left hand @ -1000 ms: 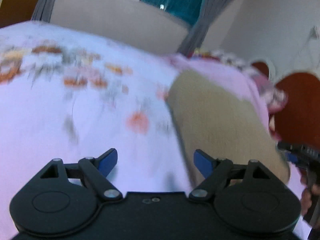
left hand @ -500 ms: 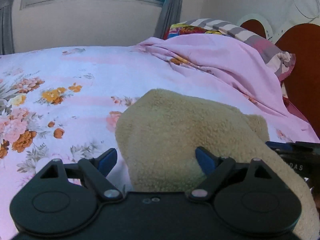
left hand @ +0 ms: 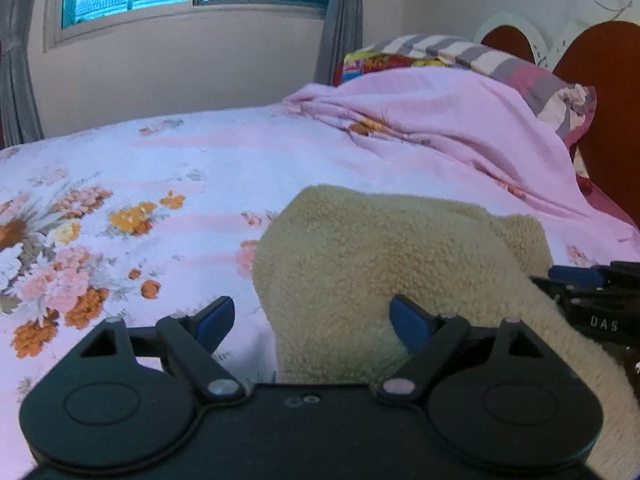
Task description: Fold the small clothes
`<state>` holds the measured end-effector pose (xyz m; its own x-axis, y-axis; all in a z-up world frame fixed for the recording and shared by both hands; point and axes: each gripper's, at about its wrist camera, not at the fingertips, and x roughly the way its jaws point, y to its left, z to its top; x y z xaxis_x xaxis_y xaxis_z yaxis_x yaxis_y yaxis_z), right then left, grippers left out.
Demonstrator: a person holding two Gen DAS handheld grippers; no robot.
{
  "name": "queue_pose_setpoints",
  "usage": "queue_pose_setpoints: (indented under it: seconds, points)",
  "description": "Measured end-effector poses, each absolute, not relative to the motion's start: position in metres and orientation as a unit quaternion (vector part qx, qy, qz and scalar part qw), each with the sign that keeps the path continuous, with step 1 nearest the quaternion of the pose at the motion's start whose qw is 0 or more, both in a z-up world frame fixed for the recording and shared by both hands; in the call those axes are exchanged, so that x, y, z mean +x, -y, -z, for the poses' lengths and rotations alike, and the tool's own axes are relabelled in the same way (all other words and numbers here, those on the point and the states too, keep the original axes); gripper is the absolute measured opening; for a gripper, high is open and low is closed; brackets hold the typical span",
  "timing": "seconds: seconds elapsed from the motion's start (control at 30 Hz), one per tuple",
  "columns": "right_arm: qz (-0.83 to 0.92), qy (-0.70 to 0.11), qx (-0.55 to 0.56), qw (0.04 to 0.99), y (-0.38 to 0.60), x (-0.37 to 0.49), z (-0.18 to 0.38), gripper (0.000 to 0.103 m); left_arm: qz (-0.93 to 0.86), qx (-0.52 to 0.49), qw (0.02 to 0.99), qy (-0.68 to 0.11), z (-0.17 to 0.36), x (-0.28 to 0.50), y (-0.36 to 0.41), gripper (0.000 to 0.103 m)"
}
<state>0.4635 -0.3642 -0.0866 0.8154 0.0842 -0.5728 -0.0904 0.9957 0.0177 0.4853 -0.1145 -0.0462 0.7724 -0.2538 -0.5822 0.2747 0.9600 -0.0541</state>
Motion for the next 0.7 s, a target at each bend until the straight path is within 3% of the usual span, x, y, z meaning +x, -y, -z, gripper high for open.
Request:
queue_pose_setpoints:
  seconds: [0.2, 0.23, 0.27, 0.3, 0.33, 0.47, 0.57, 0.7]
  points:
    - [-0.048, -0.254, -0.001, 0.966, 0.364, 0.424, 0.059, 0.042, 0.169, -0.006, 0.950, -0.262, 0.021, 0.440, 0.097, 0.085]
    - [-0.055, -0.247, 0.002, 0.967, 0.363, 0.415, 0.059, 0.053, 0.179, -0.008, 0.946, -0.270, 0.026, 0.435, 0.097, 0.085]
    - [-0.062, -0.254, 0.002, 0.965, 0.361, 0.412, 0.064, 0.076, 0.182, 0.009, 0.938, -0.294, 0.035, 0.436, 0.104, 0.085]
    - [-0.061, -0.284, 0.004, 0.957, 0.358, 0.417, 0.076, 0.083, 0.179, 0.033, 0.933, -0.310, 0.045, 0.438, 0.112, 0.087]
    - [-0.063, -0.315, 0.009, 0.947, 0.356, 0.424, 0.088, 0.084, 0.176, 0.058, 0.930, -0.317, 0.053, 0.440, 0.118, 0.087]
    - [-0.066, -0.312, 0.062, 0.946, 0.374, 0.420, 0.085, 0.084, 0.180, 0.051, 0.933, -0.307, 0.038, 0.437, 0.111, 0.085]
    - [-0.062, -0.245, 0.078, 0.964, 0.393, 0.388, 0.056, 0.084, 0.188, 0.037, 0.942, -0.275, 0.024, 0.416, 0.091, 0.085]
    - [-0.079, -0.215, 0.110, 0.967, 0.411, 0.355, 0.037, 0.080, 0.205, -0.001, 0.939, -0.276, 0.027, 0.388, 0.074, 0.085]
